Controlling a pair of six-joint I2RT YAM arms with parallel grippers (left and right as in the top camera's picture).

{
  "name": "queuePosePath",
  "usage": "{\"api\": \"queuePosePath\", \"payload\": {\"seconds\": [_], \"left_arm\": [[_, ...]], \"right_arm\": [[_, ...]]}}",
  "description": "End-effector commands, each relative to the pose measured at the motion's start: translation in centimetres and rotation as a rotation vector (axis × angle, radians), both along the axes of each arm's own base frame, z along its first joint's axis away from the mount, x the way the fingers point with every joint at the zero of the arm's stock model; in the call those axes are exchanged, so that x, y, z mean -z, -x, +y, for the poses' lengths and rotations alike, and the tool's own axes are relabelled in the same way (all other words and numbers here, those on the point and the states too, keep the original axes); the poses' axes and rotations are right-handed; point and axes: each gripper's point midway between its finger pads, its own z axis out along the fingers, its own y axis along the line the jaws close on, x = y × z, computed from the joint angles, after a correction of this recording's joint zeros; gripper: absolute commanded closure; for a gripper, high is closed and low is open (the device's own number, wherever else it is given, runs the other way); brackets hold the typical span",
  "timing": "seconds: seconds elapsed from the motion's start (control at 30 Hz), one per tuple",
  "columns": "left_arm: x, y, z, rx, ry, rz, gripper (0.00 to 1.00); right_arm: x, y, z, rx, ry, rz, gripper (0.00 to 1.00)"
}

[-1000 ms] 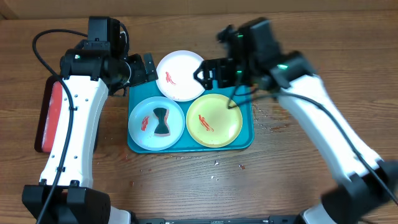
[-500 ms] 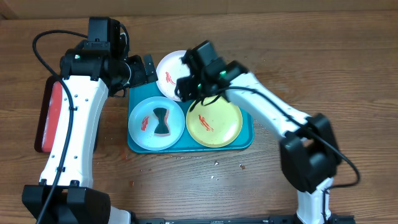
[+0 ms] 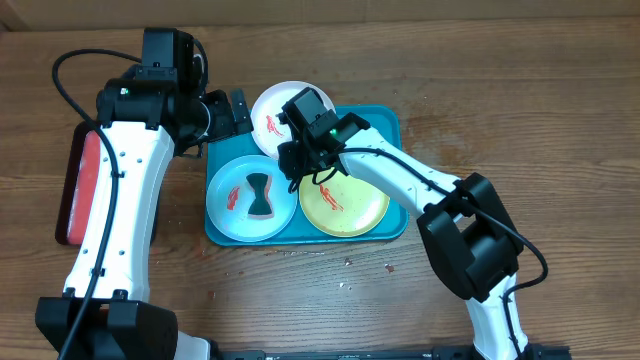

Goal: Clean dirty plates on tray and stack at the side
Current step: 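Hold the light-blue plate with the right gripper and scrub it with the sponge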

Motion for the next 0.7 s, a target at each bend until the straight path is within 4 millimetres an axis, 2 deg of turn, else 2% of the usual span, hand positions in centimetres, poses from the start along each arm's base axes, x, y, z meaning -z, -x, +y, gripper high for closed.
{"api": "queuePosePath", "payload": {"seconds": [0.0, 0.13, 0.23, 0.3, 0.5, 0.6, 0.67], "left_arm": [[0.3, 0.0, 0.3, -0.019, -0.016, 0.012, 0.01], [0.3, 0.0, 0.3, -0.019, -0.016, 0.012, 0.01], [0.4, 0.2, 0.4, -0.021, -0.021, 0.018, 0.01], [0.5, 0.2, 0.6, -0.025, -0.031, 0.021, 0.08], [0.8, 0.6, 0.6, -0.025, -0.034, 0.042, 0.19], [1.3, 1.2, 0.7, -0.003, -0.043, 0.069, 0.24], [2.0, 1.7, 0.4, 0.027, -0.041, 0.094, 0.32]], "right_arm": [[0.3, -0.6, 0.4, -0.001, 0.005, -0.013, 0.57], [2.5, -0.4, 0.2, -0.014, 0.034, 0.012, 0.57], [3.3, -0.3, 0.2, -0.018, 0.044, 0.023, 0.58], [3.4, -0.3, 0.1, -0.018, 0.046, 0.025, 0.58], [3.6, -0.1, -0.2, -0.013, 0.064, 0.031, 0.70], [3.7, -0.1, -0.4, -0.011, 0.070, 0.035, 0.72], [3.7, 0.0, -0.4, -0.008, 0.071, 0.039, 0.75]]}}
